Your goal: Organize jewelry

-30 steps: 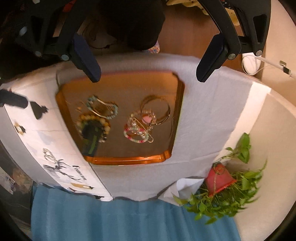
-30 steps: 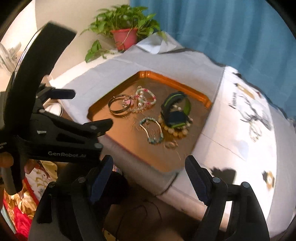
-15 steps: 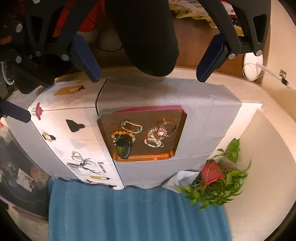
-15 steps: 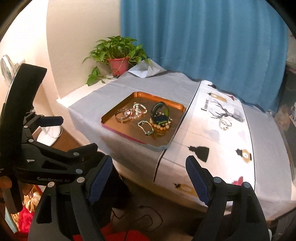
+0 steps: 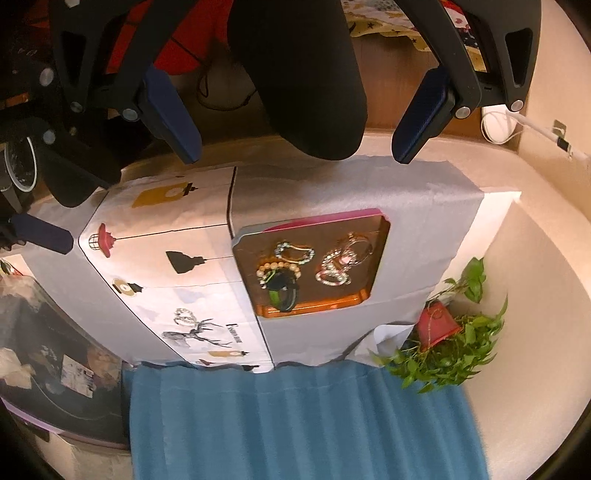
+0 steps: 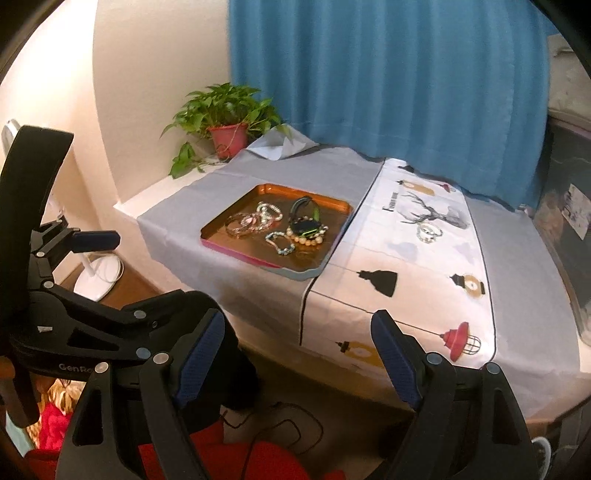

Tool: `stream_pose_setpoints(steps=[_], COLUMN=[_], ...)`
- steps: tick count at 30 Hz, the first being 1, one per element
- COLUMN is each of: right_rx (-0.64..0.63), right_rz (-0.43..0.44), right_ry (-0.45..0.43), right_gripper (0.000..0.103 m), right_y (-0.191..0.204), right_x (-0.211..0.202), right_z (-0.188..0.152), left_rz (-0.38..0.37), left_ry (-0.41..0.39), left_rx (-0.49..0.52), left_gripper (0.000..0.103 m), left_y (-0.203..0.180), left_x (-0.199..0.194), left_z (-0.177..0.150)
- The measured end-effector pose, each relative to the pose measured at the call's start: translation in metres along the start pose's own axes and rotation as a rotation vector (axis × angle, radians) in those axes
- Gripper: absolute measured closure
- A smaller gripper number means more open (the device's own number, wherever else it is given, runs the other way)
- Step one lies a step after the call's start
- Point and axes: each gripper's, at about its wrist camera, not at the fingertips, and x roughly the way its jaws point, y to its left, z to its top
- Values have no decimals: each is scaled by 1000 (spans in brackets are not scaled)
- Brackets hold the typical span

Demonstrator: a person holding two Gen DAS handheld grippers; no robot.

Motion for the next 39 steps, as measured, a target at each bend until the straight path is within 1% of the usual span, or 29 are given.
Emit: stream_pose_setpoints(steps=[5, 11, 16, 21, 25, 26, 30, 34, 36, 39], right_rx=[43, 87, 194, 265, 290, 298, 301, 277, 255, 242], right_rz=[-11, -39, -98, -163, -218, -241, -255, -250, -250, -209], right_ry=[-9, -1, 28, 60, 56, 64, 65, 117, 153, 194], right_gripper=[21, 21, 21, 21, 21, 21, 21, 21, 21, 21], right_y=[-16, -48, -104, -164, -219, -237, -285, -324, -336, -345], right_x=[-4, 7, 29, 61, 101, 118, 176, 245, 276, 317], right_z=[-4, -2, 0, 6, 25, 33, 62, 89, 97, 106], left_rz=[0, 5, 7, 0, -6, -9, -19, -13, -9, -9], left_ry=[-4, 32, 61, 82, 91, 93, 113, 130, 141, 159], left_rx=[20, 22, 9, 5, 15, 15, 23, 46, 49, 46], left_gripper=[0, 0, 1, 1, 1, 1, 1, 1, 1, 1], left_y=[-11, -16, -18, -25, -36, -39, -50, -63, -67, -71], left_x=[2, 19, 36, 60, 83, 88, 111, 132, 142, 155], left_z=[7, 15, 25, 49, 74, 79, 100, 115, 121, 127])
